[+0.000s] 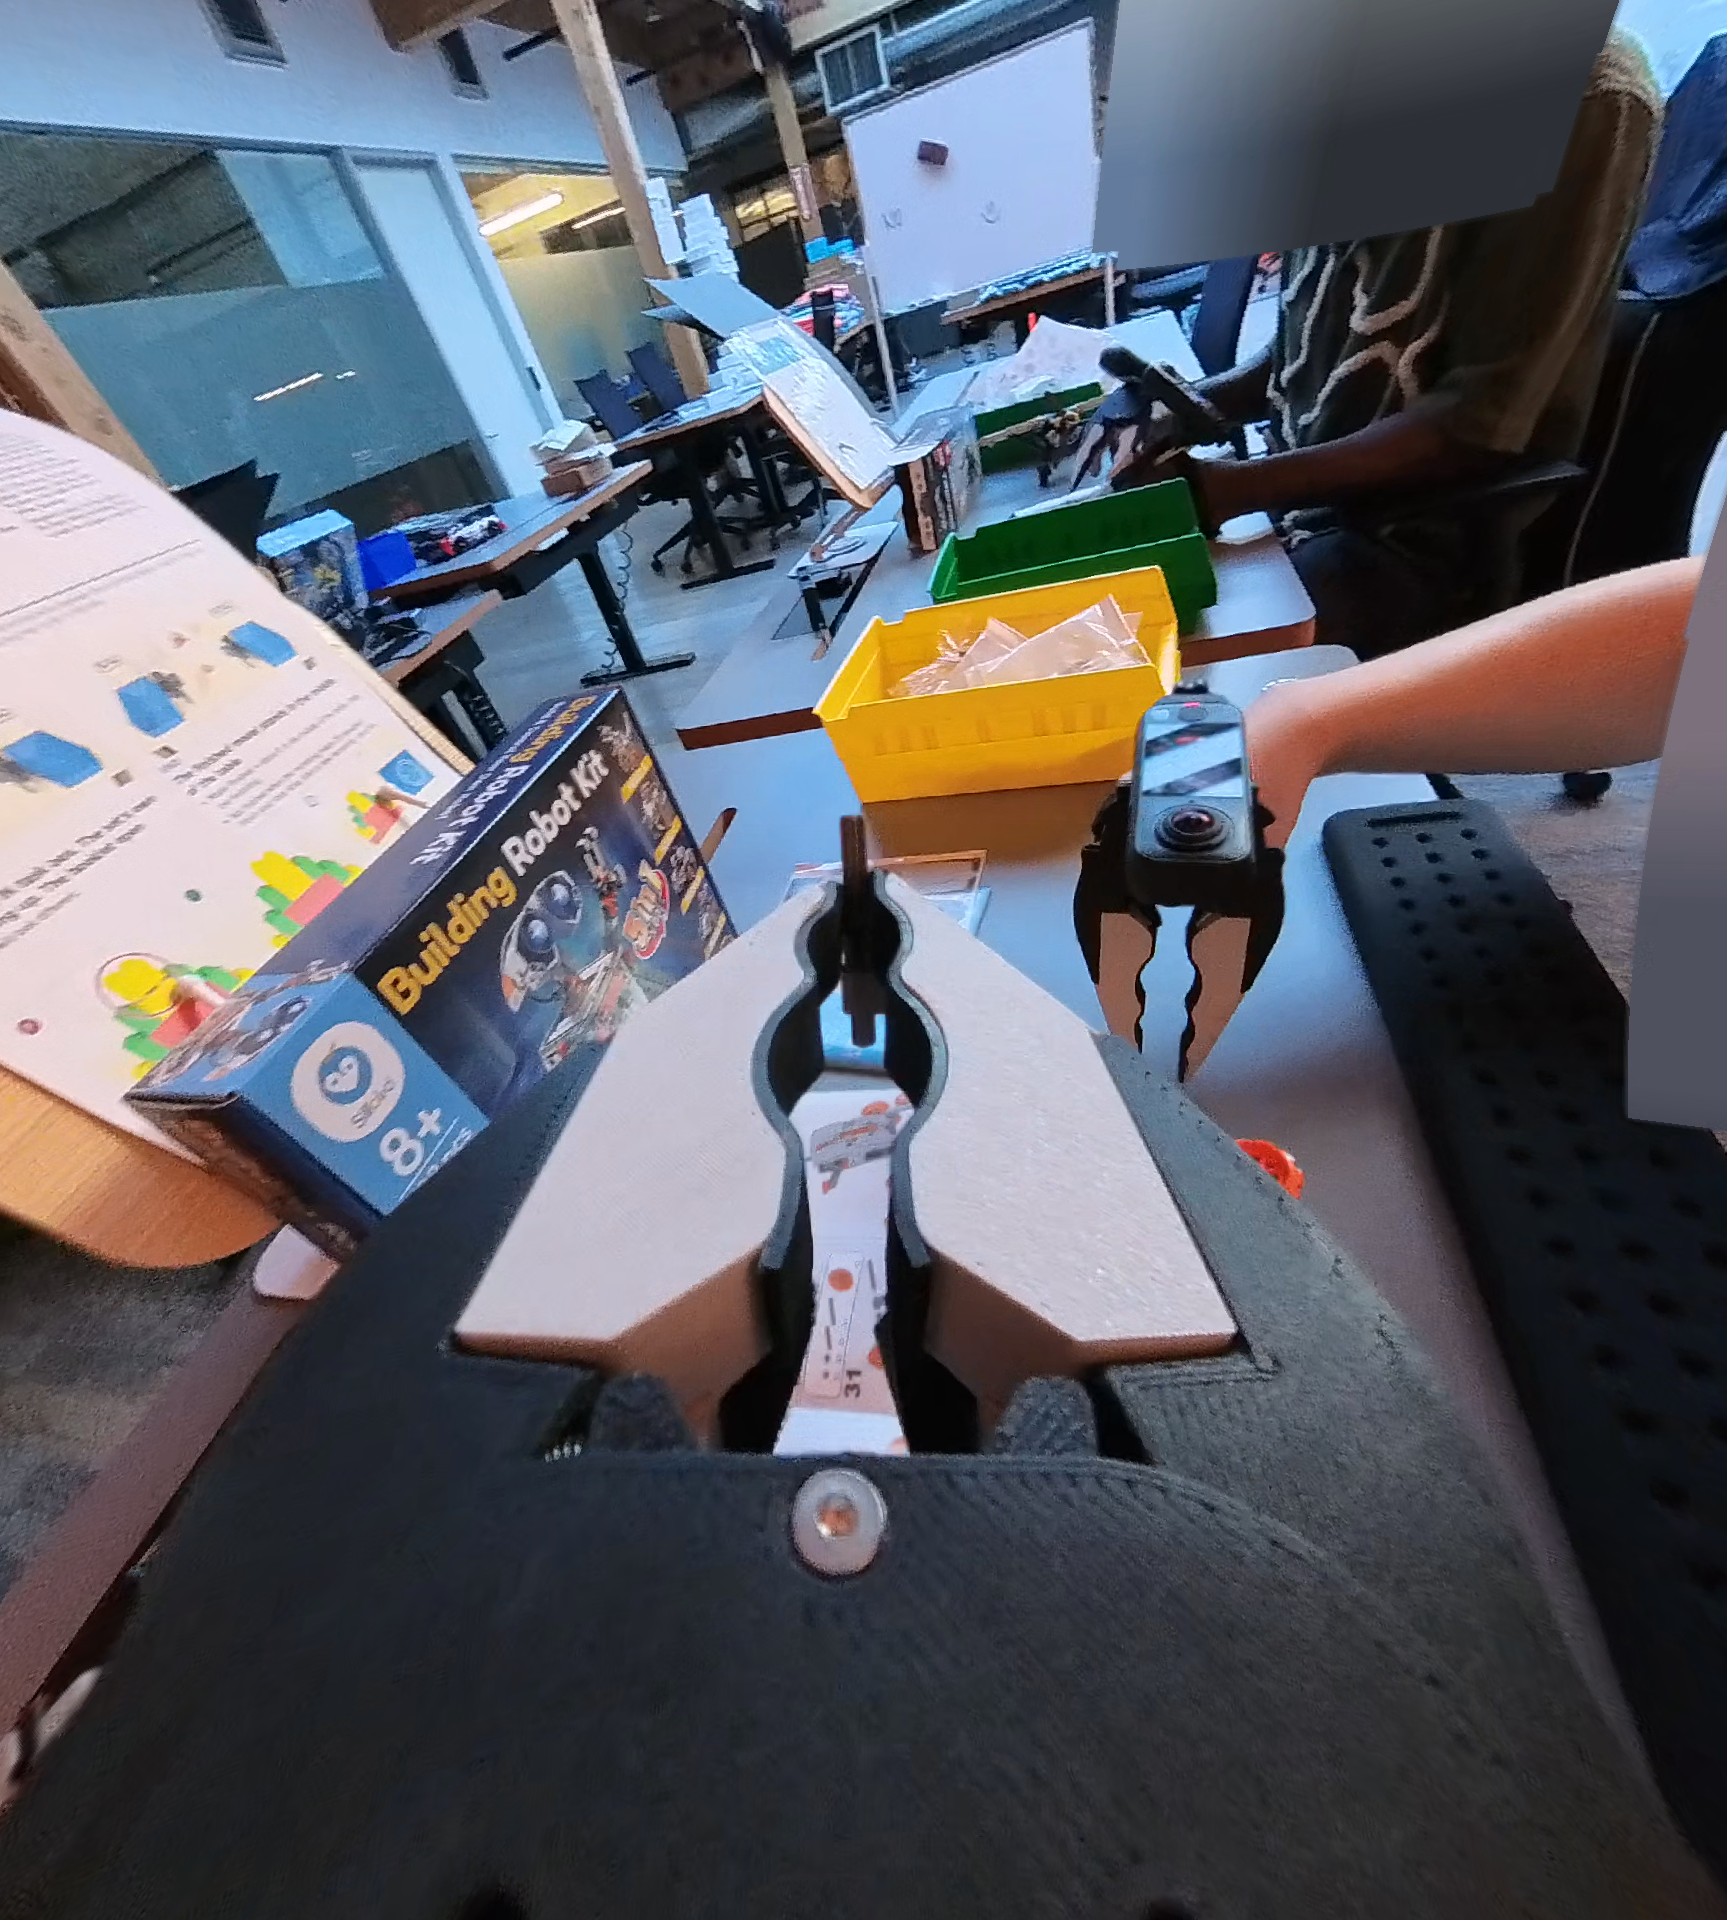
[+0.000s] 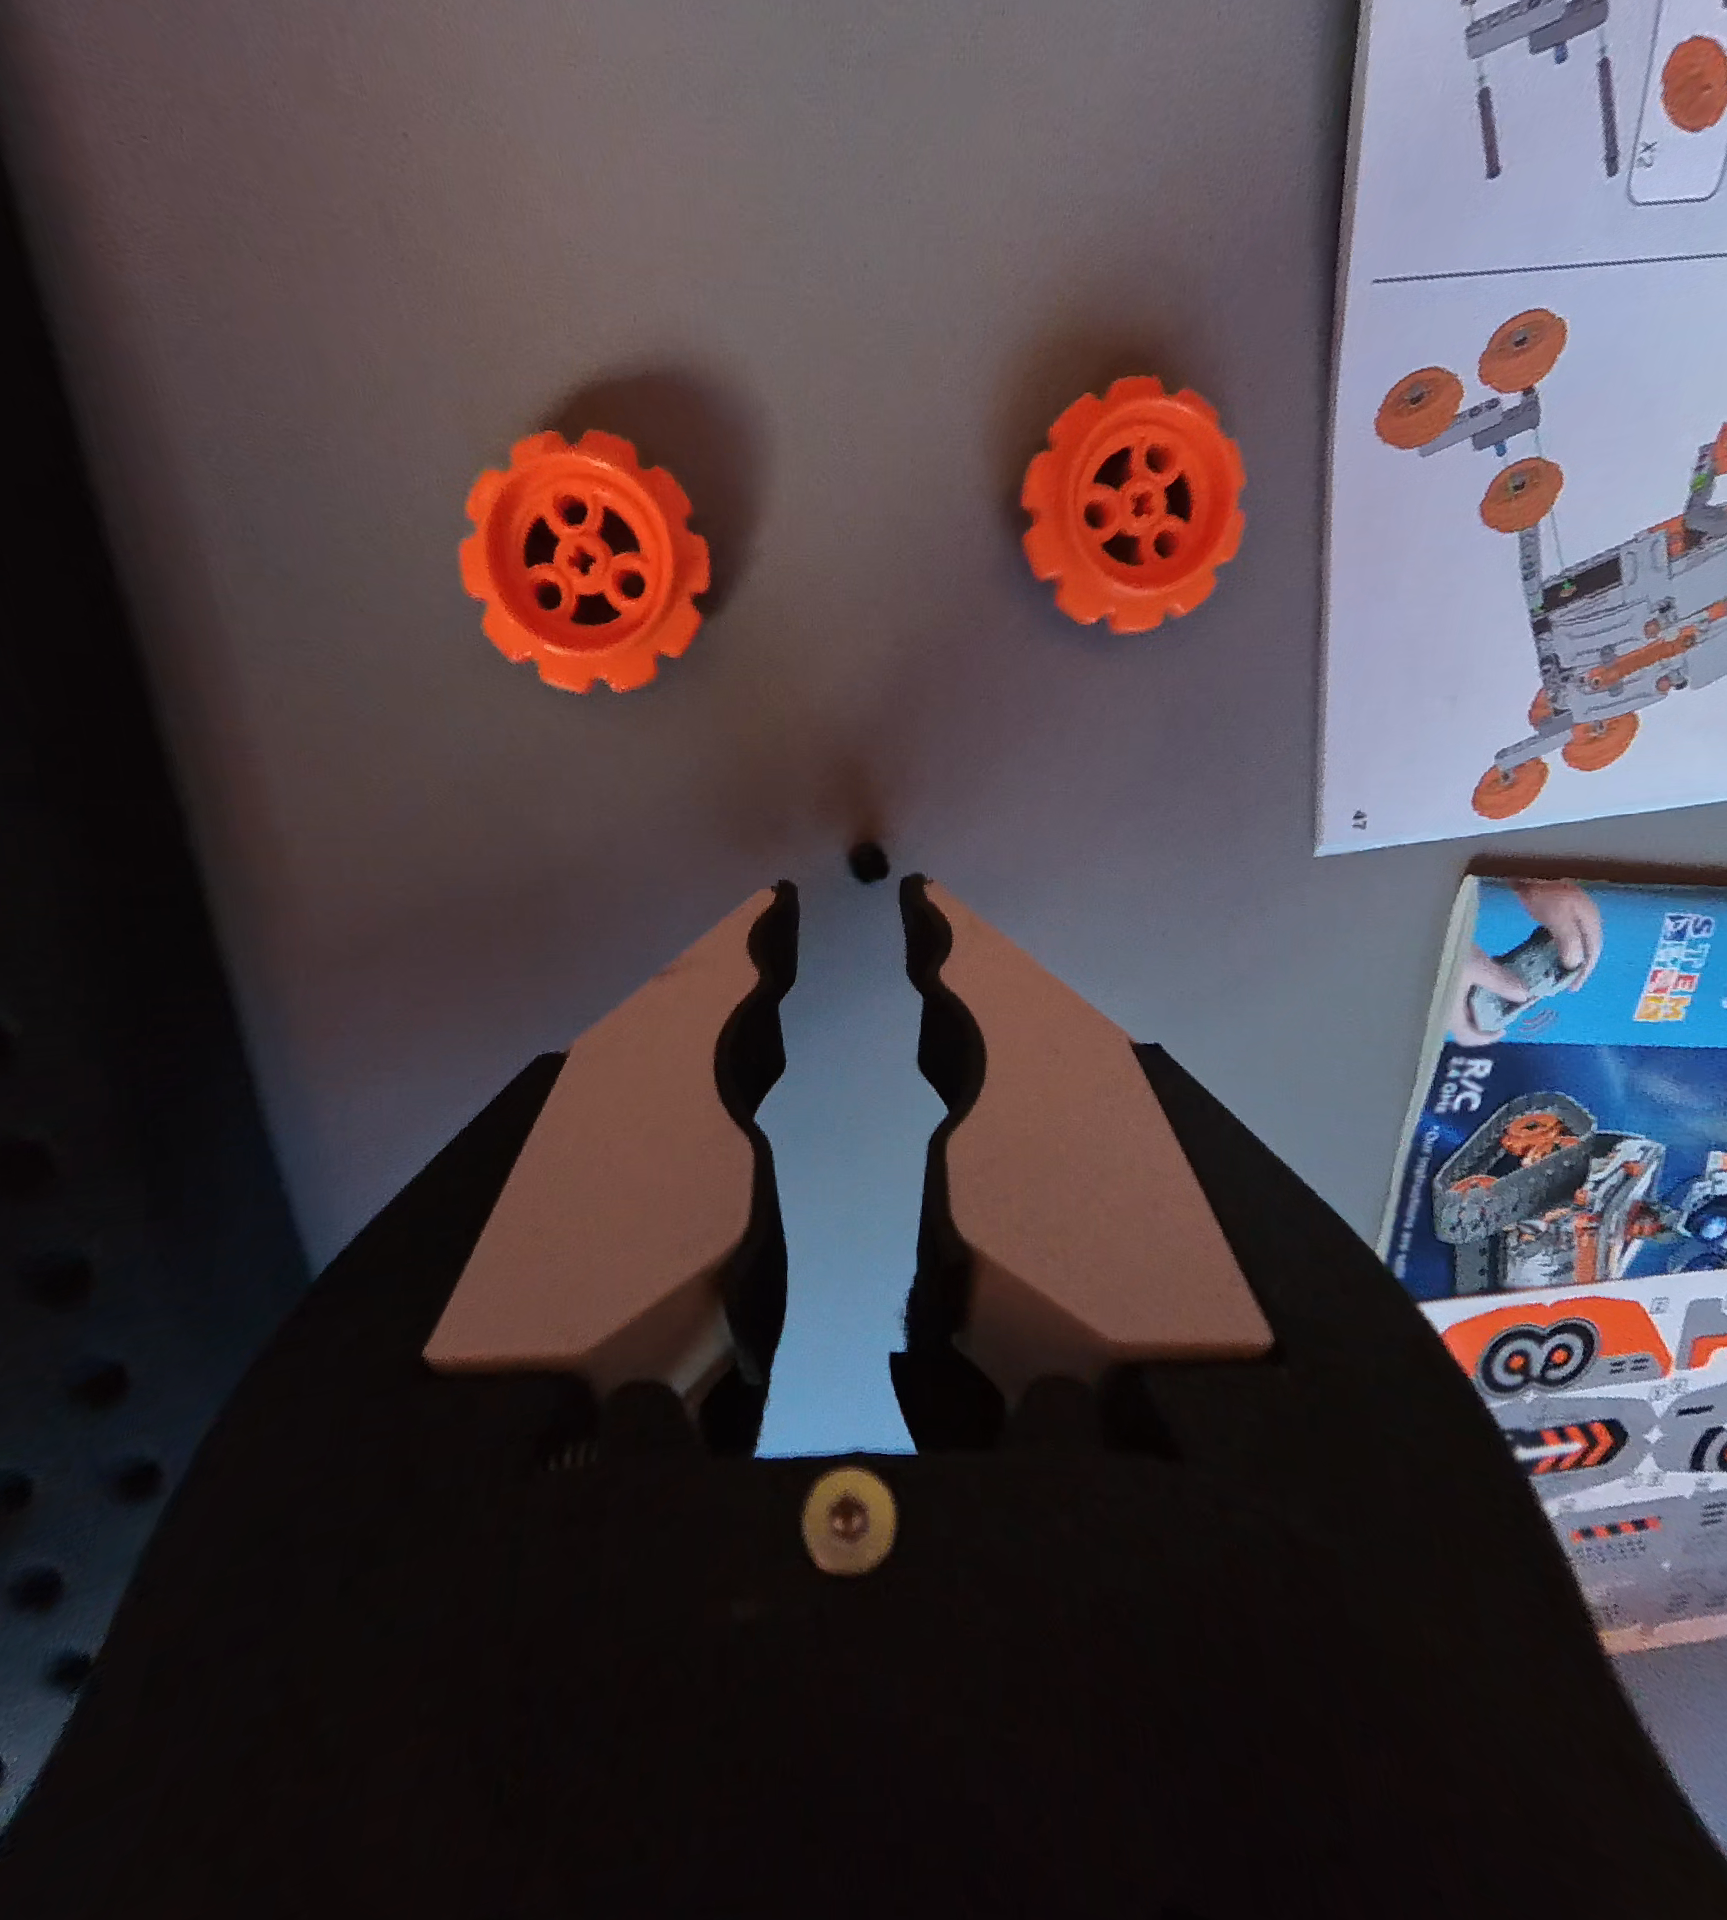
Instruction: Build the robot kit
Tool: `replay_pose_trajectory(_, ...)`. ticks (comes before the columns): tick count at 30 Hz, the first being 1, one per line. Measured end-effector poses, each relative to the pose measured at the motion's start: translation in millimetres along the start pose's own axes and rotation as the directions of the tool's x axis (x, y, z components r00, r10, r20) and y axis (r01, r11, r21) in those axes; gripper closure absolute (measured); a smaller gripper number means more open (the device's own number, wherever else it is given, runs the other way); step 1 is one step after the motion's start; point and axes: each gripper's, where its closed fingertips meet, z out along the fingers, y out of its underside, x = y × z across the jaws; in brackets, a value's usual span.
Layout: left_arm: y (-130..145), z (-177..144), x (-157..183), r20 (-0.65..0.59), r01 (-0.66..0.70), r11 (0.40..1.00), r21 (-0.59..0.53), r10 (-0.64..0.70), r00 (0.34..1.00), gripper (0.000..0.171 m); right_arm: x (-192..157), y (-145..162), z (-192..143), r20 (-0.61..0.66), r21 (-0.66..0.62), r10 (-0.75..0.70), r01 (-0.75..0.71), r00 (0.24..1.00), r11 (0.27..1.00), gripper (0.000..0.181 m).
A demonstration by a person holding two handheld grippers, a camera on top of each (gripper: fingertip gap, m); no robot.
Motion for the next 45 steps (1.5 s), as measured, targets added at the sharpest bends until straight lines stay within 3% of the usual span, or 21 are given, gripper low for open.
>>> replay_pose_trajectory(9,4,-16,-7,0.034,0.005,1.0,-0.004,-0.005,0.999,0.171,-1,-3,8,0.036,-0.029,-0.035,0.036,0.999,0.999,0.175)
replay_pose_trajectory(20,8,-32,-20,0.12,0.007,1.0,-0.017,-0.005,0.993,0.171,-3,-3,9,0.094,-0.027,-0.01,0.013,0.995,1.0,0.176)
replay_pose_trajectory(26,0,-48,-23,0.142,0.006,0.999,0.036,-0.011,0.99,0.171,-3,-4,9,0.105,-0.023,-0.003,0.005,0.994,1.0,0.176)
replay_pose_trajectory(34,5,-42,-27,0.15,0.019,1.0,0.012,-0.021,0.989,0.171,1,-6,8,0.062,0.02,-0.051,0.05,0.997,0.999,0.176)
replay_pose_trajectory(40,7,-24,-25,0.137,-0.007,1.0,-0.017,0.009,0.991,0.171,35,-39,-36,-0.123,0.229,-0.025,0.053,0.992,0.972,0.177)
replay_pose_trajectory(45,-5,-3,-22,0.13,-0.028,0.999,0.017,0.025,0.991,0.171,75,-83,-120,-0.312,0.475,0.046,0.114,0.949,0.873,0.177)
